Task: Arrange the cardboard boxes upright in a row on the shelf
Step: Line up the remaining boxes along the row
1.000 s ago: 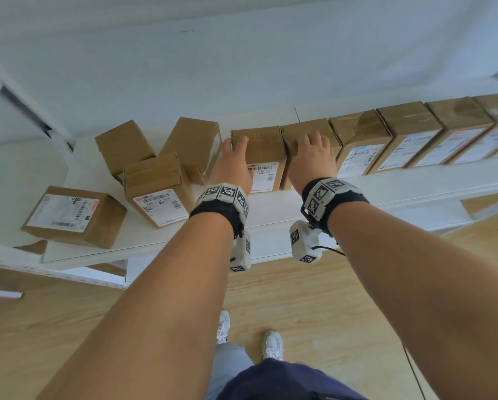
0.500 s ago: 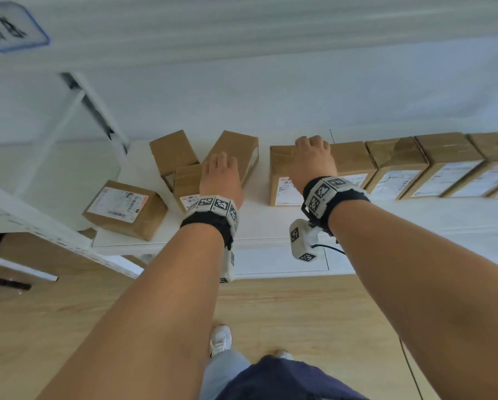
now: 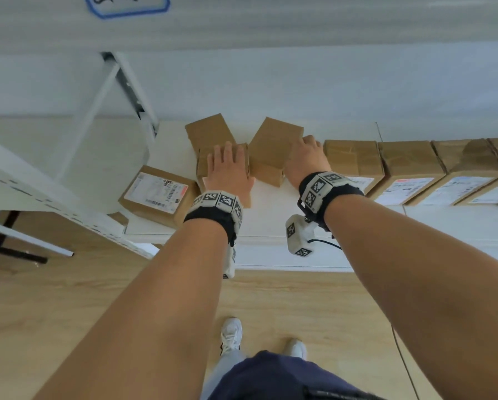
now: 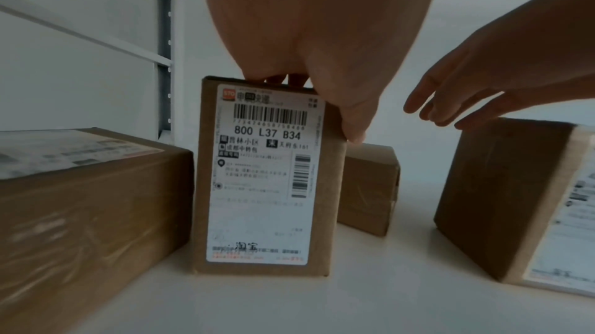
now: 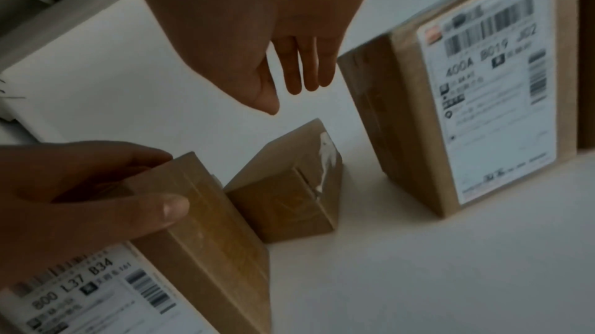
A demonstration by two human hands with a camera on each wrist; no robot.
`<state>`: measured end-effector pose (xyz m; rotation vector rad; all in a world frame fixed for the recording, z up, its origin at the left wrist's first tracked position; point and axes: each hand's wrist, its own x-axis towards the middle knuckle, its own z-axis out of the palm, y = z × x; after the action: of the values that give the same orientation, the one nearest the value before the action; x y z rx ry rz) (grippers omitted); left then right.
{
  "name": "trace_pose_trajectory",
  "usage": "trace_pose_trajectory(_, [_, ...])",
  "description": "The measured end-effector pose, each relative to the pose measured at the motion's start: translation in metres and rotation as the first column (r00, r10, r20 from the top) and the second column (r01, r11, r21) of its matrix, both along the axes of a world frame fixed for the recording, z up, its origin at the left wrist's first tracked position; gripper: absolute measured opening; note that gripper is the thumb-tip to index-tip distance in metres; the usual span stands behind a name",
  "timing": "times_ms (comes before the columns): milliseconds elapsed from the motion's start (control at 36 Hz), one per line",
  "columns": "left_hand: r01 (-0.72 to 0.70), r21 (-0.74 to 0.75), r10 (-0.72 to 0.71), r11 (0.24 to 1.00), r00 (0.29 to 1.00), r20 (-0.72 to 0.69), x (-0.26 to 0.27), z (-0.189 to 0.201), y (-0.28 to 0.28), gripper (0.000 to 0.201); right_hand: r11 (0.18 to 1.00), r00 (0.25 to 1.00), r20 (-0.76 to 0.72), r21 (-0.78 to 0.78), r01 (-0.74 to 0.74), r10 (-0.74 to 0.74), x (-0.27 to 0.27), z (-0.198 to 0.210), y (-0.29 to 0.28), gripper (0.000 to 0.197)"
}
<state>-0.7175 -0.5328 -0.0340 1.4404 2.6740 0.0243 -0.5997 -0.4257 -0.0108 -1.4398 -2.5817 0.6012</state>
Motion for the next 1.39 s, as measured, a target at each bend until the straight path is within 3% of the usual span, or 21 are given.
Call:
trace_pose_trajectory(333, [0.016,-0.038,-0.016,0.999,1.0,0.0,-0.053,-0.002,0.007,0.072,0.989,0.993,0.115,-0.135,0.053,-0.038,-0.048,-0.026,0.01,0.049])
trace_pose_trajectory(444, [0.02,-0.026,-0.021,0.999,1.0,-0.006,-0.063,-0.001,0.008,0.071,0.986,0.983,0.18,-0.154,0.067,-0.038,-0.057,-0.027,0.014,0.042])
trace_pose_trajectory(611, [0.023,0.046,-0.025,0.999,0.999,0.039,-0.058,0.001,0.014,0.071,0.985,0.978,0.203,-0.149,0.083,-0.052,-0.057,-0.029,0.014,0.046])
trace_pose_trajectory(778, [0.105,0.089,-0.115,0.991,0.986,0.117,-0.042,0.009,0.03,0.063,0.979,0.978,0.187,-0.164,0.12,-0.088,-0.049,-0.023,0.018,0.047])
trace_pose_trajectory(889, [0.148,0.065,-0.156,0.987,0.976,0.152,-0.03,0.01,0.044,0.067,0.973,0.975,0.191,-0.179,0.148,-0.113,-0.042,-0.02,0.021,0.047])
trace_pose_trajectory(1139, [-0.012,-0.153,0.057,0.988,0.954,0.293,-0.017,-0.013,0.059,0.063,0.942,0.975,0.172,-0.282,0.183,-0.138,-0.032,-0.02,0.02,0.035])
trace_pose_trajectory(1194, [-0.043,-0.151,0.09,0.988,0.943,0.32,-0.015,-0.015,0.058,0.067,0.929,0.973,0.206,-0.329,0.171,-0.106,-0.032,-0.018,0.017,0.029])
trace_pose_trajectory(1389, [-0.094,-0.135,0.135,0.986,0.932,0.337,-0.016,-0.015,0.049,0.046,0.912,0.976,0.202,-0.382,0.15,-0.076,-0.025,-0.016,0.006,0.035])
